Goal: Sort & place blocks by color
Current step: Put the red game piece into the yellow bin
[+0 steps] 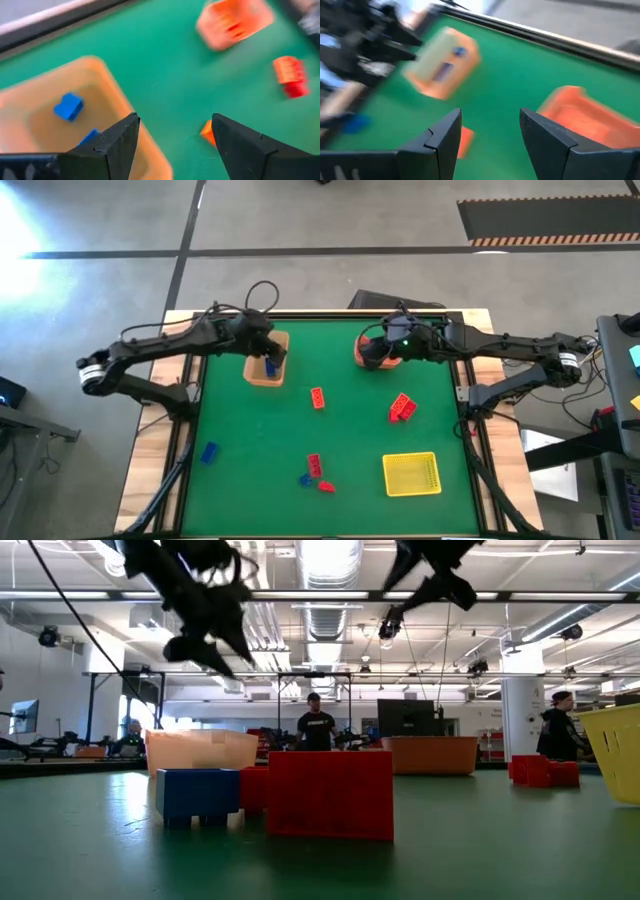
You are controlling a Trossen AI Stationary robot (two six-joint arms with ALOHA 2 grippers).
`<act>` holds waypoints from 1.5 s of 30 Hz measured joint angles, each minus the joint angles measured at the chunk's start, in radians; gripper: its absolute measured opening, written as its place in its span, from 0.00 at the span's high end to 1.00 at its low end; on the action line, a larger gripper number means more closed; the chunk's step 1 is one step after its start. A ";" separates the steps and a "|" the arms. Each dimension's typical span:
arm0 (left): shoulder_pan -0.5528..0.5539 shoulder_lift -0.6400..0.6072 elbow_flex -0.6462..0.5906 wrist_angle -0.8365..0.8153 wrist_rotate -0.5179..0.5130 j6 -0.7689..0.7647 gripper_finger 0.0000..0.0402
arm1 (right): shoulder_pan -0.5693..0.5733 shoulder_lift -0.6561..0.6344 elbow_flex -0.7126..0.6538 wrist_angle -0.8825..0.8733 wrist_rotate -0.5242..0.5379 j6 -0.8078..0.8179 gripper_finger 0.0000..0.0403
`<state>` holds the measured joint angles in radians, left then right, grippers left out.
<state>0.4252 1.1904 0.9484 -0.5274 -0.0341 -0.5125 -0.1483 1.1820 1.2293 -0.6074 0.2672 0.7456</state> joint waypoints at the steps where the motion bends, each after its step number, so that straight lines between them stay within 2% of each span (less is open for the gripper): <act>1: -0.012 -0.021 0.004 0.014 0.000 0.014 0.42 | 0.018 0.000 0.000 0.040 -0.005 0.020 0.53; 8: -0.120 -0.172 -0.005 0.135 0.006 0.082 0.42 | 0.178 0.077 0.005 0.259 0.025 0.177 0.57; 13: -0.196 -0.249 -0.006 0.138 0.006 0.080 0.42 | 0.291 0.219 0.064 0.282 0.049 0.301 0.62; 17: -0.246 -0.293 -0.006 0.136 0.006 0.077 0.42 | 0.363 0.358 0.165 0.265 0.051 0.364 0.65; 20: -0.274 -0.319 -0.006 0.137 0.006 0.082 0.42 | 0.401 0.466 0.264 0.178 0.051 0.413 0.67; 26: -0.289 -0.361 -0.007 0.136 0.006 0.103 0.42 | 0.443 0.673 0.511 -0.124 0.028 0.556 0.66; 34: -0.289 -0.383 -0.007 0.136 0.005 0.110 0.42 | 0.449 0.947 0.891 -0.496 -0.108 0.652 0.66; 37: -0.289 -0.383 -0.007 0.136 0.005 0.110 0.42 | 0.449 1.028 1.002 -0.555 -0.191 0.678 0.65; 41: -0.289 -0.378 -0.007 0.136 0.003 0.111 0.42 | 0.450 1.121 1.113 -0.567 -0.272 0.699 0.57; 45: -0.289 -0.374 -0.008 0.135 0.003 0.123 0.42 | 0.449 1.172 1.122 -0.558 -0.331 0.748 0.46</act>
<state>0.1364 0.8162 0.9401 -0.3920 -0.0315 -0.3892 0.3012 2.3537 2.3512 -1.1656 -0.0636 1.4936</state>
